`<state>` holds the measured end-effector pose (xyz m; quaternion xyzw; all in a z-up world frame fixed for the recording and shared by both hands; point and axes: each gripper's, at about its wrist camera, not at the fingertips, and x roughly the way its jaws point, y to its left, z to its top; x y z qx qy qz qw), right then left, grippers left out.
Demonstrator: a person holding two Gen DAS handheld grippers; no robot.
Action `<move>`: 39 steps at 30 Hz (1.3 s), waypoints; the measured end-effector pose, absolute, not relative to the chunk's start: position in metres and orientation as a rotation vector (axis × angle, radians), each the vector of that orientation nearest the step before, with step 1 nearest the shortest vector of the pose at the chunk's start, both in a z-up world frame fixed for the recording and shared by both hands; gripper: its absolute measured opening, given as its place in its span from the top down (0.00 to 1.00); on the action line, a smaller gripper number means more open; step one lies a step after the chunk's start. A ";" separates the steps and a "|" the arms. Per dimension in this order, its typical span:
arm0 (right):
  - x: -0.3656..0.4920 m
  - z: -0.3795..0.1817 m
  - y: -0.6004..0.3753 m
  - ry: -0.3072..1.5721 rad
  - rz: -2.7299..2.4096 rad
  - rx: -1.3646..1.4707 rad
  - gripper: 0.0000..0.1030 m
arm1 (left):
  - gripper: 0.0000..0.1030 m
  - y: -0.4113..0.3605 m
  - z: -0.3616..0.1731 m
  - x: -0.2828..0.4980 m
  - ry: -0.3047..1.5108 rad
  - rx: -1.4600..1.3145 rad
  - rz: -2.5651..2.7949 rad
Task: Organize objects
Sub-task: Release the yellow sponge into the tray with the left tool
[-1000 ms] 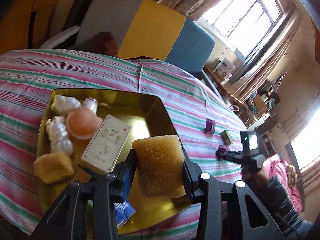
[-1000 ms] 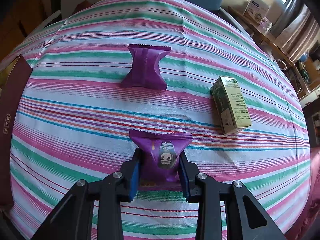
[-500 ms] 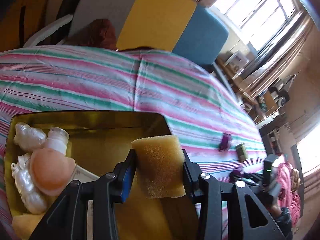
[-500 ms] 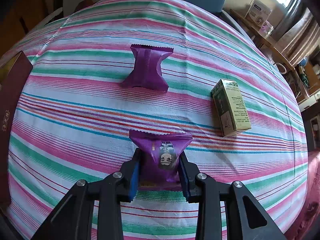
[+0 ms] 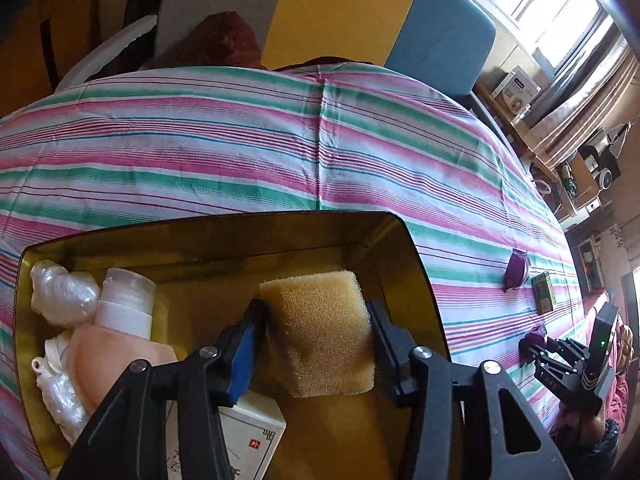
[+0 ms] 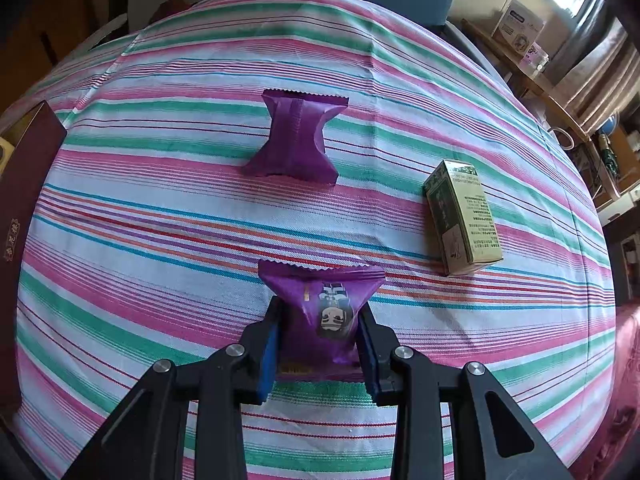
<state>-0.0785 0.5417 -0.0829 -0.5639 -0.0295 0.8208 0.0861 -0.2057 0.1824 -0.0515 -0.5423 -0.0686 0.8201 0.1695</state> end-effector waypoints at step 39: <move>-0.078 -0.084 0.538 -0.148 2.462 -1.656 0.67 | 0.31 0.132 0.037 -0.025 0.028 -1.120 2.620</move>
